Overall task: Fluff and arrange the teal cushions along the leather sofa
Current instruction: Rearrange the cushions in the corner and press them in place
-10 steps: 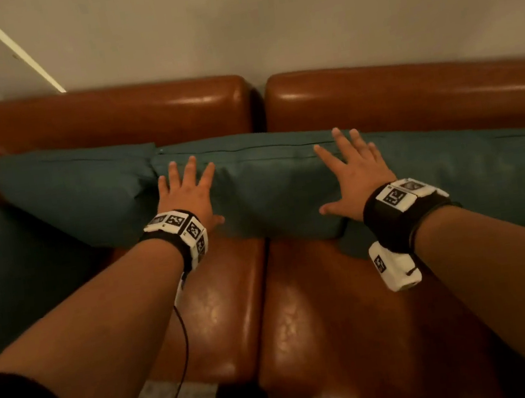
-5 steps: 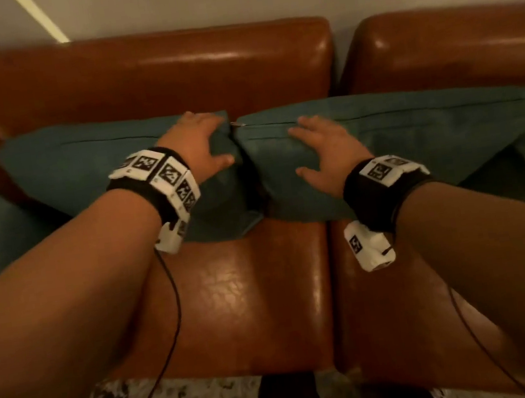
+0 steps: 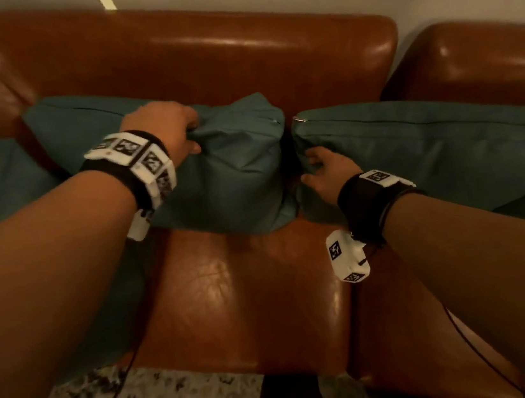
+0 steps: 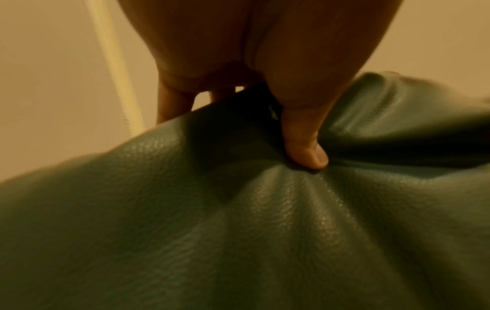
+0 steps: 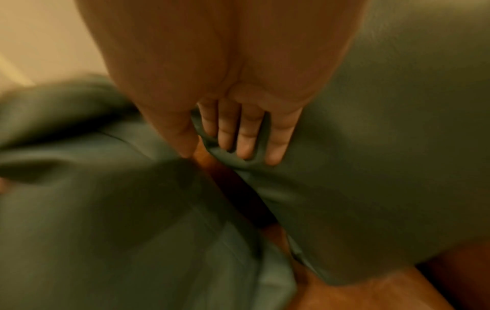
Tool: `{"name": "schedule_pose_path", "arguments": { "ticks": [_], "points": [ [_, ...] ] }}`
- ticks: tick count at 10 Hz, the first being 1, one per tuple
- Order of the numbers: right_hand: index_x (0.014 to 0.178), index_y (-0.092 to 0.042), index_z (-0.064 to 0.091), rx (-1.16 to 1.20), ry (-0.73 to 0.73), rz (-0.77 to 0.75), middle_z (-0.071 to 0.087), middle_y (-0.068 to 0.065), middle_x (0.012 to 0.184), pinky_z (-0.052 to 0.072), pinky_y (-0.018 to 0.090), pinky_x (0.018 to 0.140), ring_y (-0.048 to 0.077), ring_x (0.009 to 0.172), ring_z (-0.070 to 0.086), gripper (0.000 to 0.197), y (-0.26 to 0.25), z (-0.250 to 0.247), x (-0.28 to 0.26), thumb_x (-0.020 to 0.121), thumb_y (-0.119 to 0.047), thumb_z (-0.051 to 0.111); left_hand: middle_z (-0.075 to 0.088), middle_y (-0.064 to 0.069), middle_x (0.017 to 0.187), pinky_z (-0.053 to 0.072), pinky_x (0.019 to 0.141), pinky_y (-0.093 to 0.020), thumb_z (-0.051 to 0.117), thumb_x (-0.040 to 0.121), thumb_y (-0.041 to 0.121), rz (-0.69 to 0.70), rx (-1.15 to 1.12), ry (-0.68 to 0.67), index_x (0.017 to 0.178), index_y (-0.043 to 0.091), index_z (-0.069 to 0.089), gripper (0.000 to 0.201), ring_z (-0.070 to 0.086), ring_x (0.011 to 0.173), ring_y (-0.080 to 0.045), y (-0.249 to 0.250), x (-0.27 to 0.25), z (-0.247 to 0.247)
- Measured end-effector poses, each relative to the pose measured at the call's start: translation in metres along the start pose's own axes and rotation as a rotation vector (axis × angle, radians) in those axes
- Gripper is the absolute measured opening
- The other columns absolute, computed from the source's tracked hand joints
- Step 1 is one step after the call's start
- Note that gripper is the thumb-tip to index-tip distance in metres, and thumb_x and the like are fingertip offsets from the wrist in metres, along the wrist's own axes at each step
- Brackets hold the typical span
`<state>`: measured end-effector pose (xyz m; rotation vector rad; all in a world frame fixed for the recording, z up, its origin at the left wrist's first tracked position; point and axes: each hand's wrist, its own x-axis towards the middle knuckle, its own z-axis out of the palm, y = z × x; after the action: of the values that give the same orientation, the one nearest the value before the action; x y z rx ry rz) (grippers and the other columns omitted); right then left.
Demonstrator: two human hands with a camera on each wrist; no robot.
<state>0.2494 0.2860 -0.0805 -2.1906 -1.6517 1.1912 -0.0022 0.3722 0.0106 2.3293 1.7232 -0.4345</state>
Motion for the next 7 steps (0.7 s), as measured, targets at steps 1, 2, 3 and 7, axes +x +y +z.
{"name": "schedule_pose_path", "arguments": {
  "ticks": [1,2,3,7],
  "points": [
    [0.130,-0.016,0.051,-0.081,-0.097,0.121,0.057,0.008,0.134,0.041,0.034,0.104,0.028,0.122,0.053,0.045,0.003,0.014,0.002,0.088,-0.032,0.057,0.063,-0.017,0.107,0.049,0.085,-0.048,0.070,0.082,0.028,-0.066,-0.077,0.074,0.104,0.014,0.060,0.028,0.058,0.099,-0.039,-0.028,-0.012,-0.025],
    [0.140,-0.018,0.040,0.121,-0.255,0.220,0.048,0.010,0.143,0.038,0.040,0.109,0.030,0.129,0.047,0.054,0.014,0.042,0.004,0.091,-0.038,0.053,0.062,-0.017,0.102,0.046,0.083,-0.047,0.070,0.082,0.028,-0.092,-0.116,0.131,0.104,0.011,0.059,0.029,0.057,0.096,-0.039,-0.043,-0.021,-0.035],
    [0.144,-0.020,0.034,0.338,-0.206,0.286,0.042,0.007,0.147,0.032,0.036,0.114,0.027,0.136,0.040,0.055,0.023,0.067,0.011,0.094,-0.039,0.047,0.061,-0.015,0.098,0.044,0.080,-0.044,0.072,0.080,0.028,-0.067,-0.142,0.180,0.101,0.010,0.060,0.030,0.055,0.092,-0.035,-0.051,-0.025,-0.031],
    [0.141,-0.011,0.033,0.673,-0.157,0.626,0.045,0.011,0.143,0.043,0.020,0.053,0.027,0.124,0.052,0.051,0.007,0.082,0.031,0.100,-0.042,0.030,0.067,-0.018,0.099,0.049,0.078,-0.045,0.078,0.074,0.023,-0.107,-0.164,0.266,0.103,0.009,0.064,0.034,0.061,0.092,-0.036,-0.088,-0.038,-0.015]
  ]
}}
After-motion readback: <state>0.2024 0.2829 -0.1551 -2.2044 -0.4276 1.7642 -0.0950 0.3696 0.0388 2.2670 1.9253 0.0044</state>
